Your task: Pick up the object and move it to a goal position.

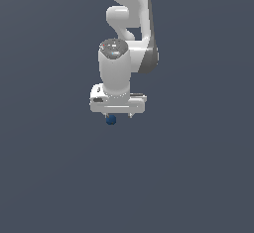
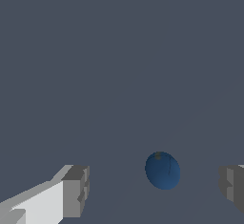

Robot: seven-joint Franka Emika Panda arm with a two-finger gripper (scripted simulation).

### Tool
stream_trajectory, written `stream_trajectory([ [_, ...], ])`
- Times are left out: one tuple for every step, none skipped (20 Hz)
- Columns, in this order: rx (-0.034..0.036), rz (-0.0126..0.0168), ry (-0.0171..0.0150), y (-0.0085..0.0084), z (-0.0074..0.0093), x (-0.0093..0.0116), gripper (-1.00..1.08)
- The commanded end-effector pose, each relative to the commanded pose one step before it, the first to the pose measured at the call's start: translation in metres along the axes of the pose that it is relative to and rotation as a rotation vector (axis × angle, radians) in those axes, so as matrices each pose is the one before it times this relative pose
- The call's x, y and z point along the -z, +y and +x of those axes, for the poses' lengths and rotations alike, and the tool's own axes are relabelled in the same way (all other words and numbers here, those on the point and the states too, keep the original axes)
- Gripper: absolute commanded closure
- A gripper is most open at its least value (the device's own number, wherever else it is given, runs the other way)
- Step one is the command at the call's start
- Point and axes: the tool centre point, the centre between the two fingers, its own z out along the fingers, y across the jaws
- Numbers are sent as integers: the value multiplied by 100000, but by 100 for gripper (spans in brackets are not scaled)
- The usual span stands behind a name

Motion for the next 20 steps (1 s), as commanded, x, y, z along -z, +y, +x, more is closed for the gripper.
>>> stream_trajectory([
  [0, 0, 0, 1, 0, 0, -92],
  [92, 0, 32, -5, 9, 28, -92],
  [292, 4, 101, -28, 25, 85, -92],
  [470, 6, 164, -41, 41, 139, -92],
  [652, 5, 227, -56, 56, 193, -92],
  [830, 1, 290, -71, 72, 246, -92],
  [867, -5, 303, -71, 77, 259, -92],
  [680, -8, 238, -57, 61, 204, -92],
  [483, -8, 169, -40, 44, 146, -92],
  [292, -6, 101, -27, 27, 89, -92],
  [92, -3, 31, -9, 9, 29, -92],
  [-113, 2, -40, 11, -10, -33, -92],
  [-186, 7, -60, 19, -22, -62, -92],
  [-117, 16, -20, 25, -37, -68, -92],
  [-214, 34, -29, 66, -67, -118, -92],
  [-302, 45, -44, 81, -97, -172, -92],
  [-417, 58, -65, 109, -129, -229, -92],
  [-528, 70, -85, 137, -162, -284, -92],
  [-635, 80, -102, 163, -194, -338, -92],
  [-739, 89, -119, 190, -227, -389, -92],
])
